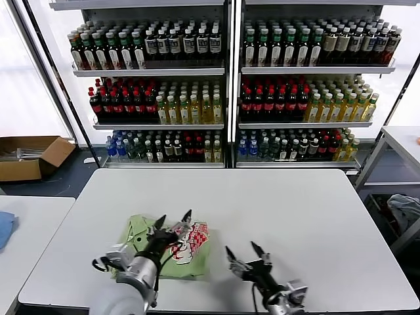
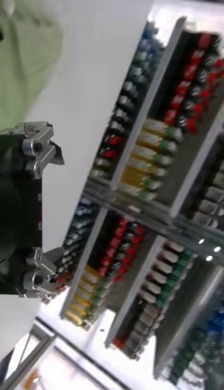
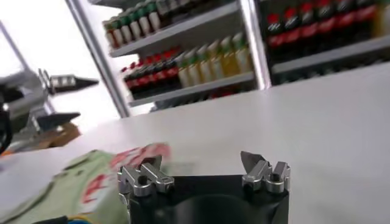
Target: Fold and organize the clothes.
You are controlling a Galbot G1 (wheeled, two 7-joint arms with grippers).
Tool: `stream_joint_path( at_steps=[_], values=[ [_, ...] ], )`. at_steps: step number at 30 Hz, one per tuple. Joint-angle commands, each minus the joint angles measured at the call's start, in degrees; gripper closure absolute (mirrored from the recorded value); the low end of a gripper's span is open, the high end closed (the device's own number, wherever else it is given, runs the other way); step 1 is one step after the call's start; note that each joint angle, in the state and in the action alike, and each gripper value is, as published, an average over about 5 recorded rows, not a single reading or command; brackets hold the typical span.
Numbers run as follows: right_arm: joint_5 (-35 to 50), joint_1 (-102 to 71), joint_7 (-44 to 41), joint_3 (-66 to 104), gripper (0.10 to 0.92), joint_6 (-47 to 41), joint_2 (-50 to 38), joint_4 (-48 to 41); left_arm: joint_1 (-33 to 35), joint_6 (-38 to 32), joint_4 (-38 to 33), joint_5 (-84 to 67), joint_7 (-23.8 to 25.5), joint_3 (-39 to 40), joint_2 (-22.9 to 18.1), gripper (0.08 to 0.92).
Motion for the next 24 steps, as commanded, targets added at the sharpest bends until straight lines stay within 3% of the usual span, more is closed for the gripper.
stream_joint_path(
  at_steps=[1, 9, 19, 24],
  values=[
    [11.3, 11.3, 6.6, -14.7, 0.203, -3.8, 3.7, -9.5, 5.2, -0.7, -5.1, -1.4, 1.4, -11.7, 0.5, 0.178],
    [16.0, 11.6, 7.7, -13.7, 0.231, -5.1, 3.5, -10.6, 6.8, -0.6, -4.6, 0.1, 1.4, -10.8, -1.3, 0.177],
    [15.7, 10.8, 7.6, -12.6, 0.499, -5.9, 2.7, -9.5, 6.8, -0.3, -3.0, 1.3, 1.3, -8.7, -3.2, 0.177],
    [8.9, 10.3, 4.6, -11.2, 0.637, -6.3, 1.4, -9.0, 7.4, -0.3, -2.7, 1.5, 1.3, -8.7, -3.6, 0.177]
  ],
)
